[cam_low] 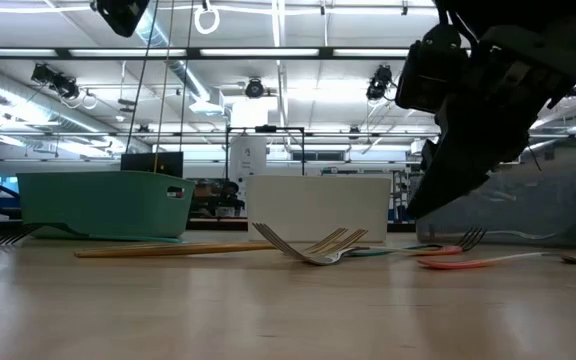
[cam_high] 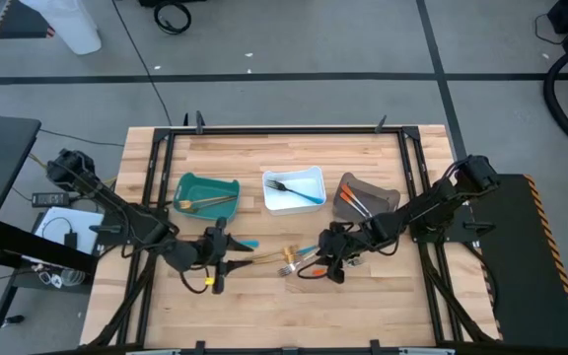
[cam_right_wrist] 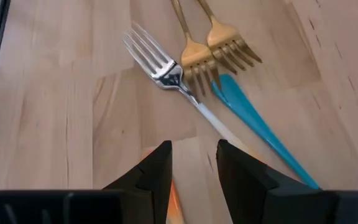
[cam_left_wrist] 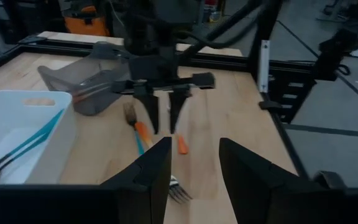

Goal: Sort silverware by color (type)
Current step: Put the orange fork into the black bin

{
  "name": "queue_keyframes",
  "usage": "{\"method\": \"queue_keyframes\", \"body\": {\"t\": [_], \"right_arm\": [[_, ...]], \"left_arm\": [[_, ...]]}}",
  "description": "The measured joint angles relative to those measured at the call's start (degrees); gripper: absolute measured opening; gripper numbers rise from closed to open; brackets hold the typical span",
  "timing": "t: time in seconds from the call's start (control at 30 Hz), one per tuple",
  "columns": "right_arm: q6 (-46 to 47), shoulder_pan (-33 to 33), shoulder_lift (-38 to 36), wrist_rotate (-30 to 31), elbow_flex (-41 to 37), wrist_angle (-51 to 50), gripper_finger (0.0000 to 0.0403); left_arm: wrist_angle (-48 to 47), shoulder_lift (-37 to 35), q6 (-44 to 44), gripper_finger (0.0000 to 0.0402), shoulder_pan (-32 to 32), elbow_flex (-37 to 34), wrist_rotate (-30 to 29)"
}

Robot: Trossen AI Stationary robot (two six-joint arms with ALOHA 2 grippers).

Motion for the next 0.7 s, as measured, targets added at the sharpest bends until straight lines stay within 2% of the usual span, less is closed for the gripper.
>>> {"method": "queue_keyframes", "body": {"t": [0.17,0.4,0.7], "right_arm": [[-1.5,0.9,0.0,1.8,1.8,-2.7,0.0128],[-2.0,2.9,0.0,7.4,8.3,-14.5,0.0127],[-0.9,3.0,-0.1,6.6,12.3,-25.0,0.0127]], "left_arm": [[-2.4,0.0,1.0,0.0144,3.0,0.0,0.1],[-9.7,0.0,-5.0,0.0144,4.0,0.0,2.2],[-18.9,0.0,-10.7,0.0144,1.7,0.0,2.3]]}}
